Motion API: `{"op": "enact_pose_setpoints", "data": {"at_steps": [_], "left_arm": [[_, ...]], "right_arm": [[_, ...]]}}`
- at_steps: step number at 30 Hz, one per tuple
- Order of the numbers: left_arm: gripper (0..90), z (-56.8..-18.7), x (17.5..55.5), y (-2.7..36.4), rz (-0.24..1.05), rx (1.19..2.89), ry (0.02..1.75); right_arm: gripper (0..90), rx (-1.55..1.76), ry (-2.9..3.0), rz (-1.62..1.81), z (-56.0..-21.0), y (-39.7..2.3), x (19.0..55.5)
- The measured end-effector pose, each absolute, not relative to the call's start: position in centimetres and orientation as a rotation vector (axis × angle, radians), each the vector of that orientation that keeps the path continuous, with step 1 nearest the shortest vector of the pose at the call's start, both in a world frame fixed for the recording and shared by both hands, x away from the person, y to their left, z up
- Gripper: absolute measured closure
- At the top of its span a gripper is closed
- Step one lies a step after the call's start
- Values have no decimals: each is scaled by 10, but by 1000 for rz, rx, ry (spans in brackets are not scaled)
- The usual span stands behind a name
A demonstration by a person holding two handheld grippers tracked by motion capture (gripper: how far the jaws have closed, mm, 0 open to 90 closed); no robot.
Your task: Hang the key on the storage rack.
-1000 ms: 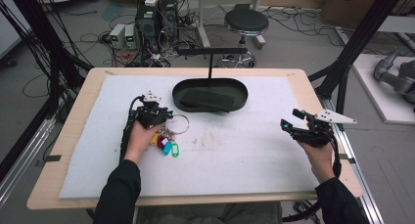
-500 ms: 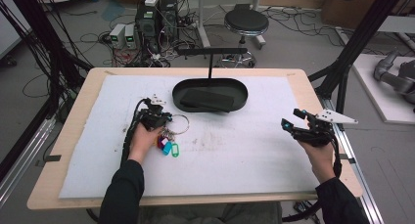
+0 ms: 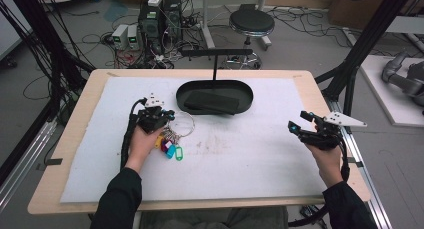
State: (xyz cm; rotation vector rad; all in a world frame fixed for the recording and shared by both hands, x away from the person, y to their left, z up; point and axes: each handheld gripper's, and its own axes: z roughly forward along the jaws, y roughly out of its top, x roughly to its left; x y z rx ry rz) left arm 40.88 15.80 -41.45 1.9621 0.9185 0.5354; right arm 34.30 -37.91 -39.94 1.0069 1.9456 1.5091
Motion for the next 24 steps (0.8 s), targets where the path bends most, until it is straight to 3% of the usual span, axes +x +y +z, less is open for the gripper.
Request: {"op": "enact_pose_setpoints", "data": {"at_steps": [13, 24], "left_arm": [[862, -394, 372, 146, 559, 1948, 745], [856, -399, 374, 145, 525, 1961, 743]], "right_arm": [[270, 1002, 1959, 1503, -400, -377, 343], [270, 1001, 1961, 1501, -400, -376, 343]]}}
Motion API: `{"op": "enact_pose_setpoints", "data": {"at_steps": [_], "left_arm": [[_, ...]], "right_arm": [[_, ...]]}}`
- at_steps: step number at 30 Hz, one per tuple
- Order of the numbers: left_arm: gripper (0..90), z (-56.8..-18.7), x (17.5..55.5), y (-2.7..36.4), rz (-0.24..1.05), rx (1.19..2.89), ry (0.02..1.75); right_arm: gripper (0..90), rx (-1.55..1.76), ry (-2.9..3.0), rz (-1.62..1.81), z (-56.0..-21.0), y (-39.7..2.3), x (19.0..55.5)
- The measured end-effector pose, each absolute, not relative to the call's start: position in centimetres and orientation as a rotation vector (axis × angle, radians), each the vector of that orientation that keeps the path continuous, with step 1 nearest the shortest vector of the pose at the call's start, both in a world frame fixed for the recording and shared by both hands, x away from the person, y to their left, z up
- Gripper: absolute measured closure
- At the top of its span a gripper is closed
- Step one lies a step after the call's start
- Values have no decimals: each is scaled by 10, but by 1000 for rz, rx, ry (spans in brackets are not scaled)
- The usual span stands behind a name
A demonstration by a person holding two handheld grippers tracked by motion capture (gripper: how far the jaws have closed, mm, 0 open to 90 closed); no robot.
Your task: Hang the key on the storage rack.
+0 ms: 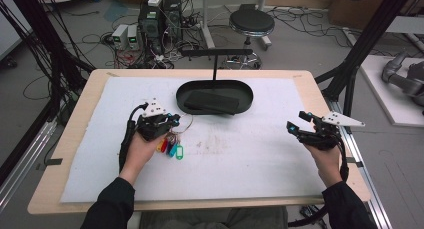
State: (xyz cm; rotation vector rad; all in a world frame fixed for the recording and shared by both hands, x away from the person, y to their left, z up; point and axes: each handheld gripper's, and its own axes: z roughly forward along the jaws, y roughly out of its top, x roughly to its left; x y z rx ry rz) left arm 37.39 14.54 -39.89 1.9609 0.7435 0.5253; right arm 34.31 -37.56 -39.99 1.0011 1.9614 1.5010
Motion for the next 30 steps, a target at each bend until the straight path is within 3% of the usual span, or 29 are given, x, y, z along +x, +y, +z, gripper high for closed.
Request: {"op": "enact_pose_setpoints", "data": {"at_steps": [7, 14, 30], "left_arm": [[821, -407, 379, 142, 491, 2029, 760], [860, -405, 376, 143, 494, 2013, 730], [863, -365, 365, 146, 535, 1887, 643]], "right_arm": [[270, 994, 1965, 1500, -400, -376, 344], [270, 1000, 1959, 1505, -400, -377, 344], [270, 1000, 1952, 1503, -400, -377, 345]]}}
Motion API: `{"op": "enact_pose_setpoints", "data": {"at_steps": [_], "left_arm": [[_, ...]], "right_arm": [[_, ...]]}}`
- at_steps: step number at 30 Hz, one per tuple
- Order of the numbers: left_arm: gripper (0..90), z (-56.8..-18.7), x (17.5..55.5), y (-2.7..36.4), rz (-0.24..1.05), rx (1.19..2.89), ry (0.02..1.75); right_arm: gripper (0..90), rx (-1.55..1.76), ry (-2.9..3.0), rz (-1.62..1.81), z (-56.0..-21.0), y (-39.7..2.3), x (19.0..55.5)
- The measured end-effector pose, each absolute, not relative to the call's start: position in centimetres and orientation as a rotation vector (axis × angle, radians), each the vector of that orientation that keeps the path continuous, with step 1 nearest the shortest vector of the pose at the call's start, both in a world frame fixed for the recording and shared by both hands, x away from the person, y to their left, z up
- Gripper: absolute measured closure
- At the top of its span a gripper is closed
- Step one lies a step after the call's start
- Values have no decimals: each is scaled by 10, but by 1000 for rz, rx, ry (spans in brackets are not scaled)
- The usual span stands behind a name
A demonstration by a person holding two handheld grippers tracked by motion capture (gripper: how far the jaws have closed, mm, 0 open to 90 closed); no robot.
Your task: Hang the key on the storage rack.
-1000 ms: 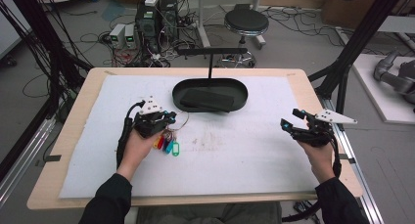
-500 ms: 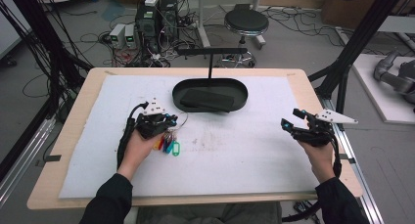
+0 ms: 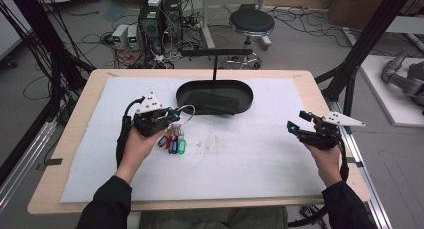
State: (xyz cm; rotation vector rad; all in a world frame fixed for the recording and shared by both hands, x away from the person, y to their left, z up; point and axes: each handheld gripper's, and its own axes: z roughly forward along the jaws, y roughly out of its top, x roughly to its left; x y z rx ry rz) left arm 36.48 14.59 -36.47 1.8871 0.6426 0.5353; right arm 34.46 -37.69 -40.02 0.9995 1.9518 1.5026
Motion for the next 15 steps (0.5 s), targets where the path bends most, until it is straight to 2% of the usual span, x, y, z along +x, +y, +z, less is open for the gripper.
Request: {"op": "enact_pose_setpoints", "data": {"at_steps": [15], "left_arm": [[863, -327, 369, 145, 579, 1800, 607]], "right_arm": [[270, 1010, 1946, 1509, -400, -377, 344]]}}
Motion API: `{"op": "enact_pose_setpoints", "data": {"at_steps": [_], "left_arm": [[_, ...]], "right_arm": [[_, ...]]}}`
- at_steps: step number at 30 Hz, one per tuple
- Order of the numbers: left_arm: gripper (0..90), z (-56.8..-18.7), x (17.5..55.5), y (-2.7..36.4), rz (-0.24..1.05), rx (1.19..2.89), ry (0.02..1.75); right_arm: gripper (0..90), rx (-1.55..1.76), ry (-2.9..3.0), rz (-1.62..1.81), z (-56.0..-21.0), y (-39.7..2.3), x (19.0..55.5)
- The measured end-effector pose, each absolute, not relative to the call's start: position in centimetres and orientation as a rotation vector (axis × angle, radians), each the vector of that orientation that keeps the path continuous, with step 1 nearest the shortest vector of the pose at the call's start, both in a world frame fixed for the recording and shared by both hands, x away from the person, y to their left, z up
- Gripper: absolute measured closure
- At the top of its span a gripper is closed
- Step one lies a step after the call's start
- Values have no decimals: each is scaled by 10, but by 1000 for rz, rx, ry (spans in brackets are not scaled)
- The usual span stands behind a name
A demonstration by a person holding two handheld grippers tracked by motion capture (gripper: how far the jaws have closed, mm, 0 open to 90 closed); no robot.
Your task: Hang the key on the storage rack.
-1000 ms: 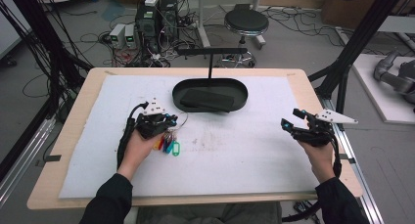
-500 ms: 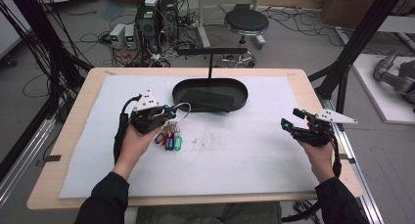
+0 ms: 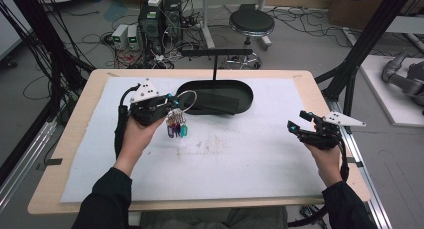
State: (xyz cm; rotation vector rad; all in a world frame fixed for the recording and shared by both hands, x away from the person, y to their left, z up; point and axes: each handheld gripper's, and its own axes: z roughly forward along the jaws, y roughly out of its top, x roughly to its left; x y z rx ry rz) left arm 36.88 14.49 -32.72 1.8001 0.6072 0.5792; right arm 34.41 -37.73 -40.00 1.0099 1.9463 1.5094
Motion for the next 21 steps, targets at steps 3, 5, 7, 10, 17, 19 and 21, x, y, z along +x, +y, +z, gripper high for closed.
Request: {"op": "enact_pose_setpoints", "data": {"at_steps": [3, 5, 7, 10, 17, 19, 21], "left_arm": [[863, -320, 372, 145, 587, 1782, 602], [863, -316, 375, 145, 584, 1767, 604], [863, -312, 378, 145, 585, 1760, 605], [863, -308, 383, 145, 589, 1749, 599], [864, -301, 396, 141, 598, 1728, 613], [864, -300, 399, 140, 606, 1716, 615], [863, -300, 404, 139, 599, 1713, 621]], "right_arm": [[271, 1011, 1946, 1509, -400, -377, 344], [271, 1008, 1946, 1510, -400, -377, 344], [271, 1008, 1946, 1509, -400, -378, 344], [271, 1011, 1947, 1511, -400, -378, 344], [270, 1014, 1943, 1516, -400, -378, 344], [271, 1014, 1944, 1516, -400, -378, 344], [271, 1007, 1947, 1512, -400, -378, 344]]}}
